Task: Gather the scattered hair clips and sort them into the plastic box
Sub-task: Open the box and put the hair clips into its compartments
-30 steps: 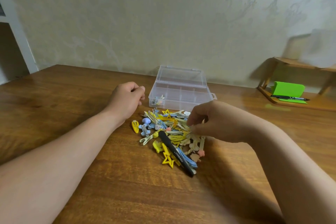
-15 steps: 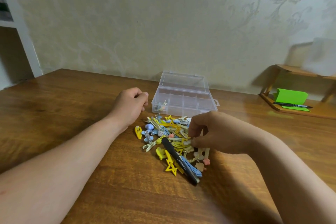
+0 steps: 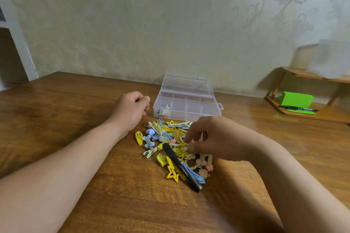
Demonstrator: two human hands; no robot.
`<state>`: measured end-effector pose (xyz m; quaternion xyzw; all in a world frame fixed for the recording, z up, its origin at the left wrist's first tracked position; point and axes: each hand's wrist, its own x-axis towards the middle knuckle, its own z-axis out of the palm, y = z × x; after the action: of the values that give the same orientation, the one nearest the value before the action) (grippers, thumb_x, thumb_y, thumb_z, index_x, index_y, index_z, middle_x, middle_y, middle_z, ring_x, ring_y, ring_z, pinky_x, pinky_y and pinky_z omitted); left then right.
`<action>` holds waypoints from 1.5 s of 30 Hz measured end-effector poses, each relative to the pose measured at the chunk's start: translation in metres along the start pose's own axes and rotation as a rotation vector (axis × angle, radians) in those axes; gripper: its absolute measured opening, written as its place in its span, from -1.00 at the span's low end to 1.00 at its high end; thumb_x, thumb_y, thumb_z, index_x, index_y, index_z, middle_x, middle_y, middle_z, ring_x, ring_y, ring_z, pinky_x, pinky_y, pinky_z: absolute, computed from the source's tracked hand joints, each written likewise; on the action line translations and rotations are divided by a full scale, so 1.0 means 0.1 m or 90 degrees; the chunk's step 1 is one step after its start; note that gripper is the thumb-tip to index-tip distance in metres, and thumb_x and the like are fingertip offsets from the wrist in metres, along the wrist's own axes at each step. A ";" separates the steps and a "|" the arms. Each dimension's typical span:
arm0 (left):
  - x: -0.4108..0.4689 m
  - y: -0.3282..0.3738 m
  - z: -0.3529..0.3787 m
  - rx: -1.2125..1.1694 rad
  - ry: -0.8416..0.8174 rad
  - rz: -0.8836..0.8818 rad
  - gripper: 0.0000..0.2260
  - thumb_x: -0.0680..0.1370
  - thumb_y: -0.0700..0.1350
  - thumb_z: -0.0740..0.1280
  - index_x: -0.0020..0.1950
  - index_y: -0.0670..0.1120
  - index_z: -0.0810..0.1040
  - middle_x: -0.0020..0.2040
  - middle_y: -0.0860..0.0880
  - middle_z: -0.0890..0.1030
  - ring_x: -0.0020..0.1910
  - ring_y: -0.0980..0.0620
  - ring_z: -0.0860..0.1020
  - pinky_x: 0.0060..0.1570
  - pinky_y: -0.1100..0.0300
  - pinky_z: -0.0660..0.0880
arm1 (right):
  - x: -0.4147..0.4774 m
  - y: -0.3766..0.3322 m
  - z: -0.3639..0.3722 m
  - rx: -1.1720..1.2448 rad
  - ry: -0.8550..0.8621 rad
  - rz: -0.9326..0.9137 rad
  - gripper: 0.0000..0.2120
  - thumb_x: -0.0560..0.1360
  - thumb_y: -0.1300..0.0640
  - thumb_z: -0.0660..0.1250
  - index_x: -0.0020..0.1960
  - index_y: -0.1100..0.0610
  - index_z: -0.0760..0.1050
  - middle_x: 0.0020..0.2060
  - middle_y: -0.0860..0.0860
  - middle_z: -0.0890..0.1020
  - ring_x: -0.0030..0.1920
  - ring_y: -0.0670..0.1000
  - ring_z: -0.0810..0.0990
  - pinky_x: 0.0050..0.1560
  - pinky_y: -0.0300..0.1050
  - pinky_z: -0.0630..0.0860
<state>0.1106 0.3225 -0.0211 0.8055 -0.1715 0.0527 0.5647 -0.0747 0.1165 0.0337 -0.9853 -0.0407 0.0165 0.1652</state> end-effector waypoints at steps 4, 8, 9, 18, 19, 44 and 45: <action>0.00 0.00 0.00 0.004 -0.001 0.000 -0.74 0.70 -0.04 0.33 -0.11 -0.15 0.65 -0.13 -0.07 0.71 -0.20 0.00 0.63 0.05 -0.04 0.60 | 0.02 0.00 0.02 -0.003 0.005 -0.015 -0.87 0.56 -0.09 0.48 0.10 -0.17 0.68 -0.04 -0.18 0.61 -0.09 -0.17 0.58 -0.15 -0.27 0.53; 0.00 -0.01 0.00 0.011 -0.008 -0.001 -0.74 0.70 -0.02 0.32 -0.10 -0.11 0.66 -0.12 -0.04 0.71 -0.16 -0.01 0.64 0.05 -0.05 0.60 | 0.02 0.00 0.03 0.006 0.008 -0.014 -0.91 0.57 -0.05 0.49 0.06 -0.12 0.66 -0.06 -0.19 0.61 -0.10 -0.17 0.57 -0.18 -0.31 0.45; 0.00 -0.01 0.00 0.012 -0.008 -0.001 -0.74 0.70 -0.02 0.32 -0.10 -0.11 0.66 -0.13 -0.04 0.71 -0.16 -0.01 0.64 0.05 -0.05 0.60 | 0.02 0.00 0.03 0.003 0.007 -0.015 -0.90 0.57 -0.05 0.49 0.07 -0.12 0.66 -0.06 -0.19 0.60 -0.10 -0.18 0.57 -0.18 -0.32 0.44; -0.01 0.00 0.00 0.000 -0.008 -0.004 -0.73 0.70 -0.04 0.32 -0.10 -0.15 0.66 -0.14 -0.06 0.71 -0.19 0.00 0.62 0.04 -0.02 0.59 | 0.00 0.04 -0.03 0.025 0.011 0.002 -0.92 0.55 -0.06 0.51 -0.06 -0.12 0.63 -0.16 -0.17 0.65 -0.16 -0.20 0.59 -0.26 -0.36 0.44; -0.01 0.00 0.00 -0.001 -0.008 -0.004 -0.73 0.70 -0.03 0.32 -0.09 -0.15 0.66 -0.14 -0.06 0.71 -0.19 0.00 0.62 0.03 -0.01 0.59 | 0.00 0.05 -0.05 0.041 0.016 0.003 -0.92 0.54 -0.07 0.52 -0.07 -0.12 0.63 -0.17 -0.17 0.67 -0.17 -0.21 0.61 -0.25 -0.36 0.45; 0.02 0.00 -0.02 -0.021 0.003 -0.013 -0.70 0.68 0.03 0.31 -0.14 -0.13 0.63 -0.18 -0.15 0.69 -0.08 -0.22 0.66 0.03 -0.21 0.62 | 1.17 -0.05 -0.32 0.187 0.203 0.198 -0.84 0.58 0.32 0.40 0.00 0.09 0.68 -0.20 0.12 0.66 -0.35 -0.03 0.55 -0.55 -0.32 0.37; 0.02 0.00 -0.02 -0.019 0.002 -0.014 -0.69 0.68 0.03 0.30 -0.13 -0.13 0.63 -0.17 -0.15 0.69 -0.07 -0.22 0.66 0.03 -0.20 0.62 | 1.19 -0.06 -0.30 0.168 0.176 0.206 -0.80 0.59 0.34 0.36 -0.01 0.10 0.70 -0.20 0.10 0.65 -0.33 -0.03 0.54 -0.57 -0.33 0.35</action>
<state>0.1121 0.3237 -0.0196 0.7988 -0.1625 0.0450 0.5775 0.0448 0.1229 0.0621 -0.9418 0.1428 -0.0869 0.2917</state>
